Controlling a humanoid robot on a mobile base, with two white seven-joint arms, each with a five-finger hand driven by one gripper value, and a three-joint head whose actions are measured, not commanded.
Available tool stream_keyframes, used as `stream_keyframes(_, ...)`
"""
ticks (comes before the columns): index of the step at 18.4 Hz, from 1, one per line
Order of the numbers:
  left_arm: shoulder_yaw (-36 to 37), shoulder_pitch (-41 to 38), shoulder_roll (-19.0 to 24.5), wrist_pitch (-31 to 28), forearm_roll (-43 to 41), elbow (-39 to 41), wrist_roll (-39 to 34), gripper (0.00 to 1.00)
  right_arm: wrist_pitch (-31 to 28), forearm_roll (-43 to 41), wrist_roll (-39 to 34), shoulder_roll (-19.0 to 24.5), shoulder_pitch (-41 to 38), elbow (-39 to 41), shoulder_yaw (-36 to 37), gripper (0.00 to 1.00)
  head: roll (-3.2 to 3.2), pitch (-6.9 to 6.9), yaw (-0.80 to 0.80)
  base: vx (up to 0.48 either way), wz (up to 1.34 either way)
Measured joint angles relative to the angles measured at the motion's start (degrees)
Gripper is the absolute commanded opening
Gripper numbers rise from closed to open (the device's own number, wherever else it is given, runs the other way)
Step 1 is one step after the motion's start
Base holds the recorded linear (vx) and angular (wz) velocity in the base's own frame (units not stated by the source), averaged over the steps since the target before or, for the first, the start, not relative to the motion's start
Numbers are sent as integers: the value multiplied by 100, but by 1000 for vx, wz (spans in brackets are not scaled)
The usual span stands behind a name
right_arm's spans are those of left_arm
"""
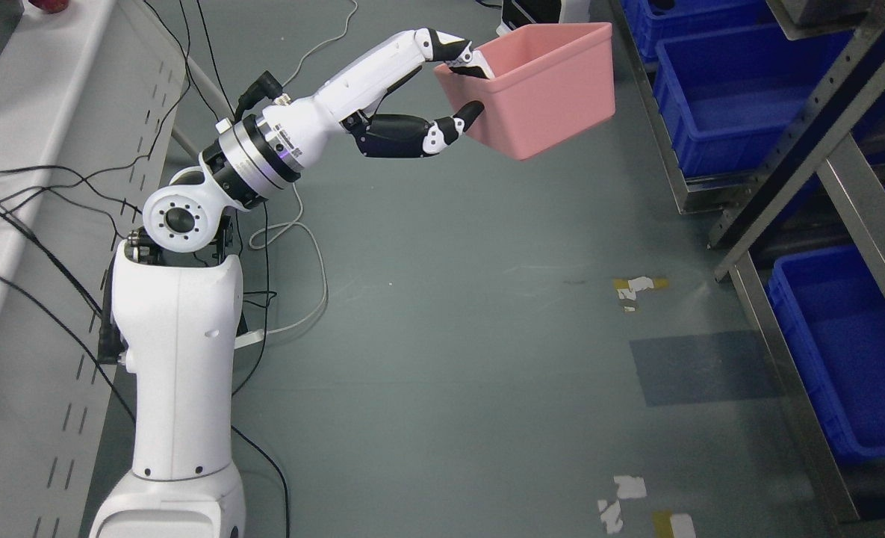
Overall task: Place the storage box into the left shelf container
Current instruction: 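Hold the pink box in the left hand while turning toward the shelf rack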
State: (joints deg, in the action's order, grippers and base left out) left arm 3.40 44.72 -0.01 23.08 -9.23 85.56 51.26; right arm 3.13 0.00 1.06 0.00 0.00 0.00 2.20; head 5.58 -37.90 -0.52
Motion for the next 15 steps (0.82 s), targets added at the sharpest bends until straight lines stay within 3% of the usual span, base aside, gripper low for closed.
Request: stream_keyframes(15,436,-816,1,120,-9,19,2,3,0,0,0,0,2,0,0,99,0,0,0,371,67)
